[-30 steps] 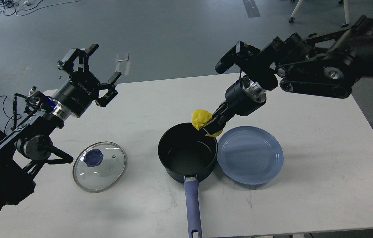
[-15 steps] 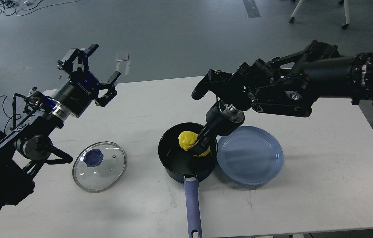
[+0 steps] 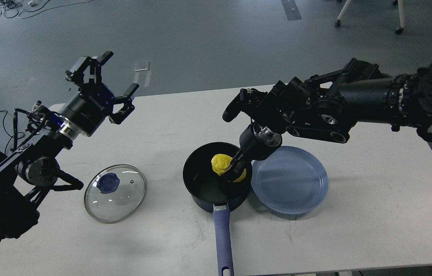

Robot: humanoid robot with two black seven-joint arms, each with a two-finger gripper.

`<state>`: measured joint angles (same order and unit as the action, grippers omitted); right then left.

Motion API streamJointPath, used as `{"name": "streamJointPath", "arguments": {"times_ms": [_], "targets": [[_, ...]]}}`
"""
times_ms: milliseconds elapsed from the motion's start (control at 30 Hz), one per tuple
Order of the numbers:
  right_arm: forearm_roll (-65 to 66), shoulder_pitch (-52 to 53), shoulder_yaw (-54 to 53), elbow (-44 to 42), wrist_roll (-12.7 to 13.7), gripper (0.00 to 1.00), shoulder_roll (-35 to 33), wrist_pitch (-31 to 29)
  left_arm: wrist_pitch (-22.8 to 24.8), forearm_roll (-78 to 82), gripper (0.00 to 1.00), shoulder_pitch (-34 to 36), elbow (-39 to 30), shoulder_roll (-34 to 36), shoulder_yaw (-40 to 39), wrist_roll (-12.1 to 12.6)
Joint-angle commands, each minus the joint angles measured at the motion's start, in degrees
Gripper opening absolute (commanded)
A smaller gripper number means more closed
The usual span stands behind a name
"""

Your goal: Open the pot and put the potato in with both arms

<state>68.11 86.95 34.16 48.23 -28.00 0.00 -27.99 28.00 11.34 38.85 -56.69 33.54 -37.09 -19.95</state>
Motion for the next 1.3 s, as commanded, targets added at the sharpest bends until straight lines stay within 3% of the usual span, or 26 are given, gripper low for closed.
{"name": "streamJointPath", "arguments": {"times_ms": [0,300,500,633,733,833,967,1033,1267], "targets": [[-0.08,-0.46,0.47,-0.50,0.00,0.25,0.00,-0.01,0.00,0.00,0.98,0.00,0.00,0.03,0.00,0.00],[-4.39,-0.46,0.47,-0.59,0.00,0.25,0.00,-0.01,0.00,-0.18,0.98,0.00,-0.08,0.47,0.00,-0.09],[-4.48,-0.38,0.47,-0.50,0.00,0.33,0.00,-0.01,0.00,-0.18,0.98,0.00,-0.08,0.56,0.00,-0.09],[-4.48,-0.38,0.47,-0.50,0.00,0.41,0.00,-0.01,0.00,-0.18,0.98,0.00,-0.08,0.56,0.00,-0.09],[-4.56,-0.38,0.47,-0.50,0.00,0.57,0.00,-0.01,0.00,-0.18,0.98,0.00,-0.08,0.56,0.00,-0.09],[-4.65,-0.38,0.29,-0.50,0.00,0.66,0.00,-0.01,0.00,-0.18,0.98,0.00,-0.08,0.56,0.00,0.00],[-5.70,-0.29,0.38,-0.50,0.00,0.72,0.00,-0.01,0.00,-0.18,0.98,0.00,-0.08,0.56,0.00,0.00],[-6.85,-0.03,0.29,-0.50,0.00,0.86,0.00,-0.01,0.00,-0.18,0.98,0.00,-0.08,0.56,0.00,-0.09],[-8.61,3.66,-0.94,-0.15,0.00,0.88,0.00,-0.01,0.00,-0.18,0.98,0.00,-0.08,0.56,0.00,0.00]]}}
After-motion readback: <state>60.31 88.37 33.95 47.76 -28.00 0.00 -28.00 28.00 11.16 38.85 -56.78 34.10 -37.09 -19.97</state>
